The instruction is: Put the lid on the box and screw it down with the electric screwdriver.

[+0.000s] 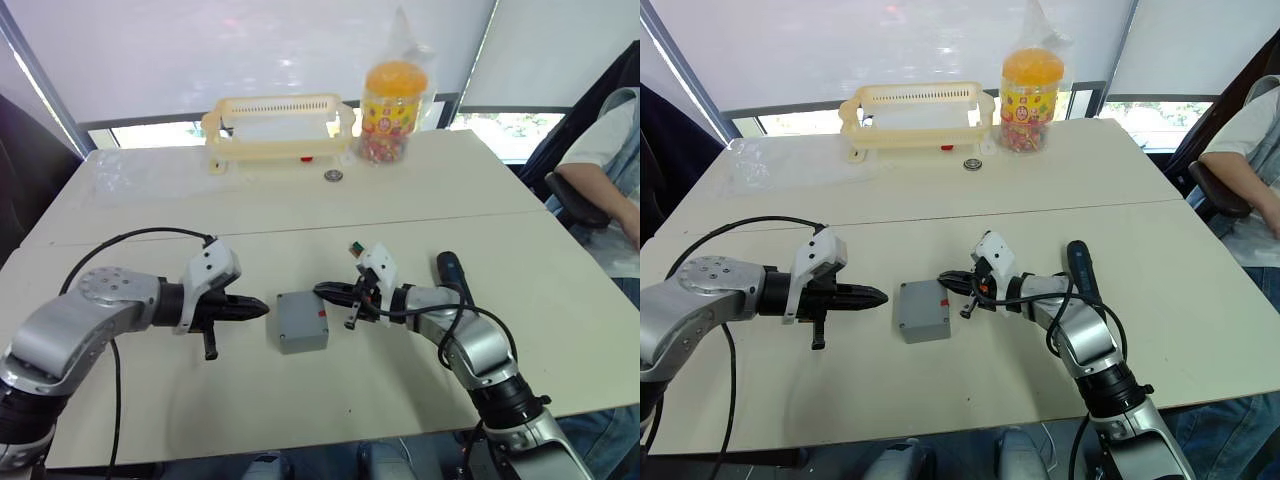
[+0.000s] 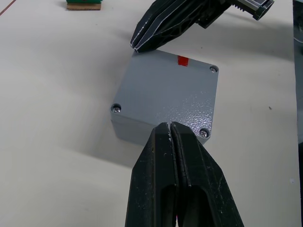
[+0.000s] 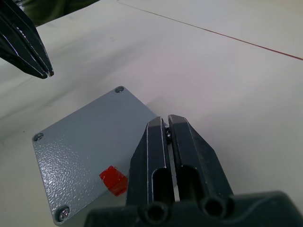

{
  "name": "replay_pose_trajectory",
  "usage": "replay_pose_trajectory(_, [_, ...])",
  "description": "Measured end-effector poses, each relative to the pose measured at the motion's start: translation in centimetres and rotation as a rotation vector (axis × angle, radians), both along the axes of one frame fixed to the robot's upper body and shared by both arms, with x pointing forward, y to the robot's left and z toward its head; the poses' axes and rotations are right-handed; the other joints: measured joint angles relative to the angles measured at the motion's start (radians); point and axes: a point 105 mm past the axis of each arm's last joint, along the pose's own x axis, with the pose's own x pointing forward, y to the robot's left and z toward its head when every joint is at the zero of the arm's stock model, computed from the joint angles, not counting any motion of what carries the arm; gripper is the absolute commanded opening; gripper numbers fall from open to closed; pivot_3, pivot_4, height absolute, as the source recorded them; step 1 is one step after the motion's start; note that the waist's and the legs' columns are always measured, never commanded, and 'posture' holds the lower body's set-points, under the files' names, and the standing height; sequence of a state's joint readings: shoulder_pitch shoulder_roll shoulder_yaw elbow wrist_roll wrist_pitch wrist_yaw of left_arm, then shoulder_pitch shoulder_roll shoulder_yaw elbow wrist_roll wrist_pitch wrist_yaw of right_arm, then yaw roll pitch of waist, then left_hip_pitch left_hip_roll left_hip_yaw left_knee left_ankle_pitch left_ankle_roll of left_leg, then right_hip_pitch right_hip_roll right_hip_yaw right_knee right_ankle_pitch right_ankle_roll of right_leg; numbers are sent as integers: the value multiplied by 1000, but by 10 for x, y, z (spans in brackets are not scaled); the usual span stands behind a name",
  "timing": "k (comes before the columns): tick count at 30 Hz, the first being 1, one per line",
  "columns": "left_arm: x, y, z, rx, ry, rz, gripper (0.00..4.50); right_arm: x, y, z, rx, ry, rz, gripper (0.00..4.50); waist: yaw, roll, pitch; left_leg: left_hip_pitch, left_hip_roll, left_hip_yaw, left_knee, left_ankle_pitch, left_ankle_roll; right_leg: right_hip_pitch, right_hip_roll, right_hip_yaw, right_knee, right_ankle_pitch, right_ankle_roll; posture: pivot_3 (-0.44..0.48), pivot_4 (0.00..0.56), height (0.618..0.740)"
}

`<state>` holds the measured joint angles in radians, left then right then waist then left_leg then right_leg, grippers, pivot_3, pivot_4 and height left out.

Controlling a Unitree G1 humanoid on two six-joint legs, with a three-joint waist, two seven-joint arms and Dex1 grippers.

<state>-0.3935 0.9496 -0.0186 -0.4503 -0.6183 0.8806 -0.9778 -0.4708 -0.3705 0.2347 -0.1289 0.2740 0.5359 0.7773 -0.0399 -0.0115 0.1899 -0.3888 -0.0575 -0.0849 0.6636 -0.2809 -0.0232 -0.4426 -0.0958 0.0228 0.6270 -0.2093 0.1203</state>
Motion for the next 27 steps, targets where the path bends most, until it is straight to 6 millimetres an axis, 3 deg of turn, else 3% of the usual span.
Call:
replay_pose_trajectory(3, [0,-1,0,-5,2,0,0,1,1,-1,-5,-3,0,900,0,0,0,0,0,0,0,0,0,0,0,0,0,0,0,0,150,740])
replay_pose_trajectory(8, [1,-2,-1,-10,4,-3,0,0,0,4,11,12,-5,3402,0,0,0,0,0,0,0,0,0,0,0,0,0,0,0,0,150,740])
replay_pose_trajectory(11, [1,-2,0,-17,5,-5,0,-2,0,24,74,13,5,3402,0,0,0,0,0,0,0,0,0,0,0,0,0,0,0,0,150,740])
replay_pose_trajectory(15, [3,-3,4,-25,2,-21,0,-7,-13,73,176,3,19,3402,5,0,0,0,0,0,0,0,0,0,0,0,0,0,0,0,150,740])
replay_pose_trajectory(17, [3,-5,9,-28,-16,-39,0,-6,-34,87,154,33,-25,3402,13,0,0,0,0,0,0,0,0,1,0,0,-1,0,0,0,150,740])
replay_pose_trajectory(21, [-1,-10,18,-34,-24,-103,0,-6,-98,89,-58,173,-234,4465,29,0,0,-1,0,1,1,0,1,2,0,-2,-3,0,0,0,150,740])
replay_pose_trajectory(24, [-9,-15,24,-22,-34,-175,0,-16,-131,85,-178,332,-344,4465,24,0,0,-1,0,3,0,0,1,2,-1,-2,-4,0,0,0,150,740])
replay_pose_trajectory(27, [-18,-24,26,-5,-43,-256,0,-23,-153,94,-201,465,-418,4465,20,0,0,-1,1,5,0,-1,1,2,0,-1,-5,0,-1,0,150,740])
